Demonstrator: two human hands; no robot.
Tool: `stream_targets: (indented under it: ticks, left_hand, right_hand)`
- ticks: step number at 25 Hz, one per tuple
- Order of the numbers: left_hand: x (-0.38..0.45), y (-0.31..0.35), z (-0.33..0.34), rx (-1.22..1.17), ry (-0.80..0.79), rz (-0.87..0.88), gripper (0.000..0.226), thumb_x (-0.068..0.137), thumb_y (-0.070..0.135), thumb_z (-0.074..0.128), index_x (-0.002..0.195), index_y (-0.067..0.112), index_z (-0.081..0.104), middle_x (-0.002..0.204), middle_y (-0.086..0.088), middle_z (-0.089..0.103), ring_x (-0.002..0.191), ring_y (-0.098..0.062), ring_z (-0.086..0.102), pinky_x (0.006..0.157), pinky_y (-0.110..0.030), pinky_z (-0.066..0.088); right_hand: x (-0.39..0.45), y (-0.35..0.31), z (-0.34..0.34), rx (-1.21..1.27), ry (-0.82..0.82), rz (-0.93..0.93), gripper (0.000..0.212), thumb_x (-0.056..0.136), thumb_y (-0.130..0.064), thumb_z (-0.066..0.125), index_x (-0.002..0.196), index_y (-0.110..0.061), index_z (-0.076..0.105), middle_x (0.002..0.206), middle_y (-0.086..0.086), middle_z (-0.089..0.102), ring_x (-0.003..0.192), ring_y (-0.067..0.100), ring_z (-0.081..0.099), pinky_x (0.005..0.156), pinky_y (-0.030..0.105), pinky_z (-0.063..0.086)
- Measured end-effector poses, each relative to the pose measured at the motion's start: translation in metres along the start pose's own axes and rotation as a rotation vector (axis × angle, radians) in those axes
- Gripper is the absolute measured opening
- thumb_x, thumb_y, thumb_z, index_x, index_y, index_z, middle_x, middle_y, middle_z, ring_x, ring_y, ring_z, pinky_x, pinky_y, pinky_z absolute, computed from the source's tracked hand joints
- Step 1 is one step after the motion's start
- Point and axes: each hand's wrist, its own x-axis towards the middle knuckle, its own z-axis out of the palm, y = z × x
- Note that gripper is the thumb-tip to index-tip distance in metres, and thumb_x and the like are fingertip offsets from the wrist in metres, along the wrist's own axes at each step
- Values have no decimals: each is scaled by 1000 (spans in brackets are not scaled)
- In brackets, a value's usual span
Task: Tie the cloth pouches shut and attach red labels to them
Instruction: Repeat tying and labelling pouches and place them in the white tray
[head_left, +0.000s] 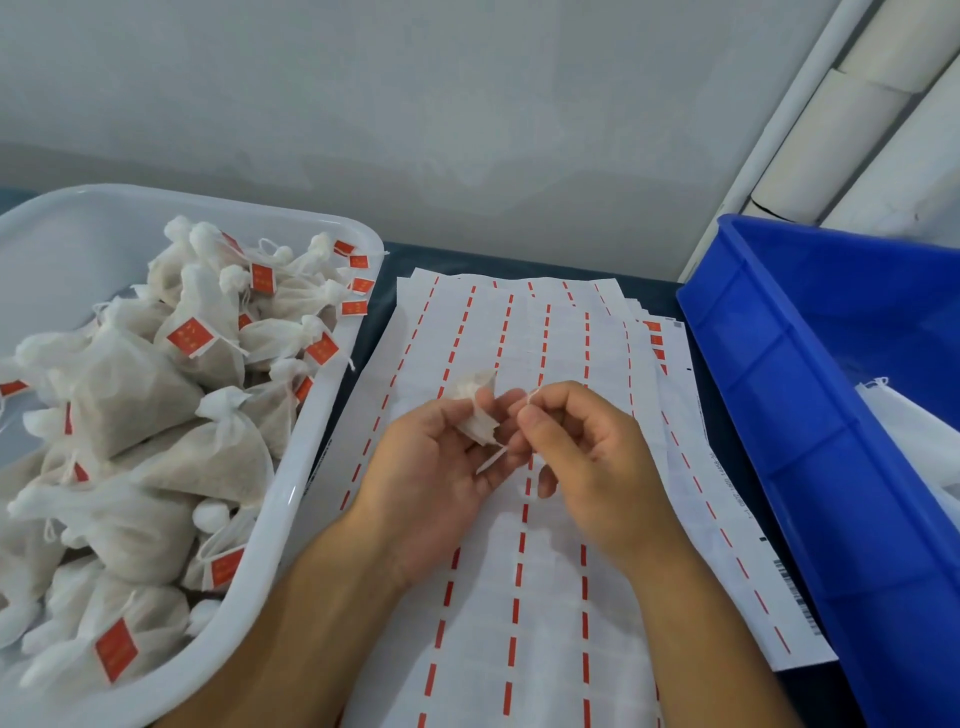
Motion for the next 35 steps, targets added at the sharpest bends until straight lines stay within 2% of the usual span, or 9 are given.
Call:
stream_targets:
  ticks: [4,7,10,14,18,20,26,30,35]
  left_hand:
    - [-4,0,4,327,15,29,40,95,37,38,62,23,56,113,-8,76,108,-20,71,95,-40,53]
    - [-6,-5,6,774,126,24,26,97,53,47,88,36,65,109,10,74,100,-14,69,84,-28,50]
    - [-5,-7,2,996,142,44,31,95,65,47,88,40,64,93,21,66,89,-5,63,77,-20,45]
    - [-4,-9,0,1185,118,167,20,95,48,59,85,31,60,57,17,53,55,7,55,47,-7,40]
    - [-9,-13,1,1331,-10,392,35,102,53,46,80,33,64,75,13,62,69,-3,61,60,-16,51]
    - [-10,-15,3,1433,-78,474,49,106,51,32,91,24,70,91,8,68,83,-10,64,75,-33,57]
    - [-12,-20,2,1442,-199,496,36,105,45,28,114,39,62,110,19,64,106,0,57,90,-23,51]
    - [-14,-18,8,1299,-172,442,37,105,41,27,106,44,64,105,27,66,106,6,60,87,-8,47]
    - [-11,-15,5,1205,80,377,44,107,35,33,69,34,56,73,25,60,75,8,57,62,-8,43]
  right_hand:
    - [4,1,-5,166,150,219,20,103,-26,60,91,-31,74,77,-5,70,72,9,70,53,20,48]
    - [4,0,-10,276,178,274,18,102,-26,62,93,-31,77,80,-3,72,75,13,73,54,21,48]
    - [4,0,-10,134,162,163,15,102,-28,63,96,-31,76,89,-5,77,84,13,75,57,19,53]
    - [1,1,-11,-42,132,-67,8,97,-32,68,97,-30,76,104,-14,71,100,5,69,73,17,56]
    - [0,4,-11,-186,28,-130,9,93,-43,70,98,-39,77,135,-24,57,134,1,50,99,21,45]
    - [-1,5,-12,-196,-60,-125,14,92,-47,70,97,-38,78,142,-25,54,140,0,44,102,21,39]
    - [-2,6,-21,-92,-239,-65,15,87,-41,71,96,-34,81,137,-23,61,145,-2,36,115,37,32]
    - [0,9,-26,-50,-221,-25,18,97,-25,66,110,-21,78,117,-10,73,121,13,64,100,36,55]
    - [2,8,-21,-111,-137,-23,13,99,-34,65,110,-30,70,104,-14,71,102,12,69,80,23,57]
